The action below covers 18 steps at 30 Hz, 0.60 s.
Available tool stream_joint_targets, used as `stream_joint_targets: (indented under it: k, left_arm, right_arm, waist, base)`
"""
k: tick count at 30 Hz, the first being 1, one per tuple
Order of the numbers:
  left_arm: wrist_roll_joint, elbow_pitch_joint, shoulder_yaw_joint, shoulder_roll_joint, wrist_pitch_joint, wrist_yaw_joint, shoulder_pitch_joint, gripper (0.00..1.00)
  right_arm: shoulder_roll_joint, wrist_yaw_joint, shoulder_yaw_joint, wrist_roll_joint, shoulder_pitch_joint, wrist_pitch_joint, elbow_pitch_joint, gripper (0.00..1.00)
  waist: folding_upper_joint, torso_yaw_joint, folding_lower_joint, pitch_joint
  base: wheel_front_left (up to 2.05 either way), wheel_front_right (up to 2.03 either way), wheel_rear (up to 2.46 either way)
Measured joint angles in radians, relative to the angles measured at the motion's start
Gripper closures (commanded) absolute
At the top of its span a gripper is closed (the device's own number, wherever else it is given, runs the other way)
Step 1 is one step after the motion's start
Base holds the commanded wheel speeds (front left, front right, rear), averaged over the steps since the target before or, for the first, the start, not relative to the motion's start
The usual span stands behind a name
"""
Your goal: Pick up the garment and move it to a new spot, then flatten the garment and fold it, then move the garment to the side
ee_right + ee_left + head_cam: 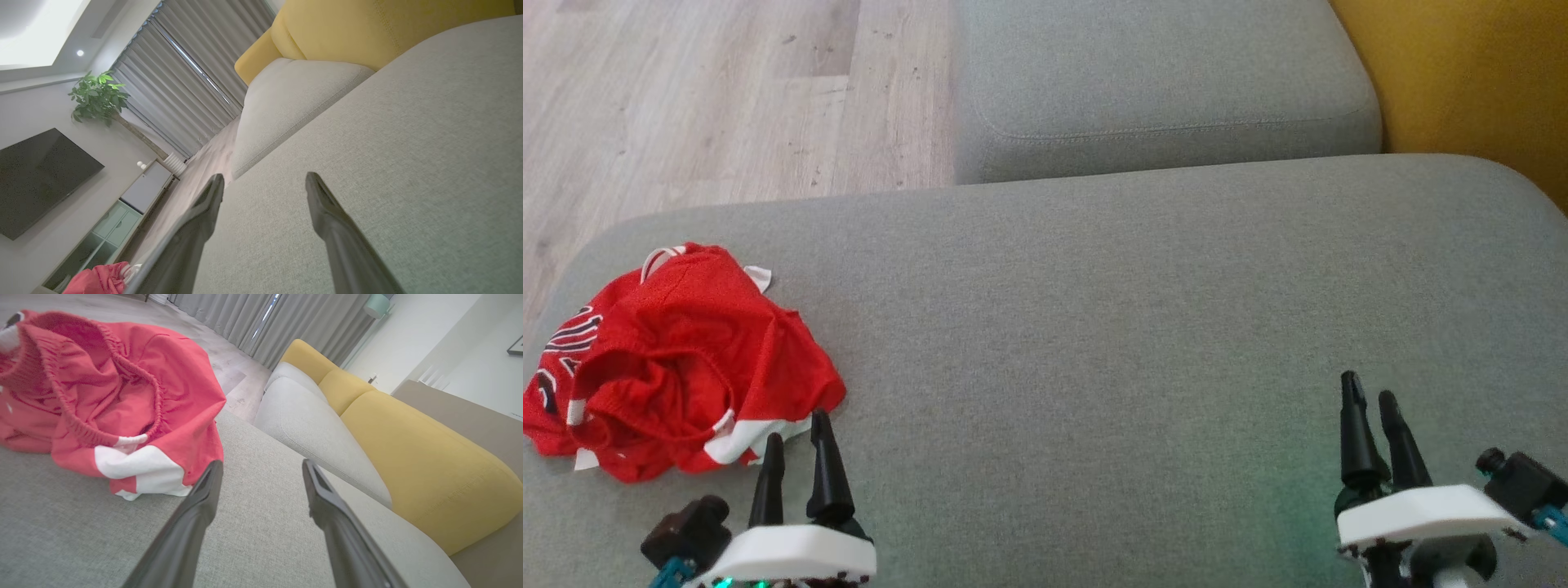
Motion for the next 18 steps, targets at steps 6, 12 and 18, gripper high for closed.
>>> stream_joint_targets:
  k: [6,12,18]
  left_arm:
    - [0.067,-0.011,-0.007,0.001,-0.018,0.009,0.016,0.0]
    - [0.134,-0.022,-0.025,0.002,-0.035,0.025,0.02,0.0]
    - [0.205,-0.024,-0.035,0.003,-0.053,0.026,0.045,0.0]
  right_arm:
    - [0.0,0.0,0.018,-0.064,0.015,-0.021,0.002,0.0]
    - [0.0,0.0,0.026,-0.148,0.018,-0.038,0.002,0.0]
    - [0.0,0.0,0.028,-0.236,0.029,-0.056,0.003,0.0]
  waist:
    - [0.0,0.001,0.0,-0.011]
    - [0.0,0.003,0.0,-0.026]
    - [0.0,0.004,0.0,-0.037]
  base:
    - [0.0,0.0,0.0]
    - [0.0,0.0,0.0]
    - [0.0,0.0,0.0]
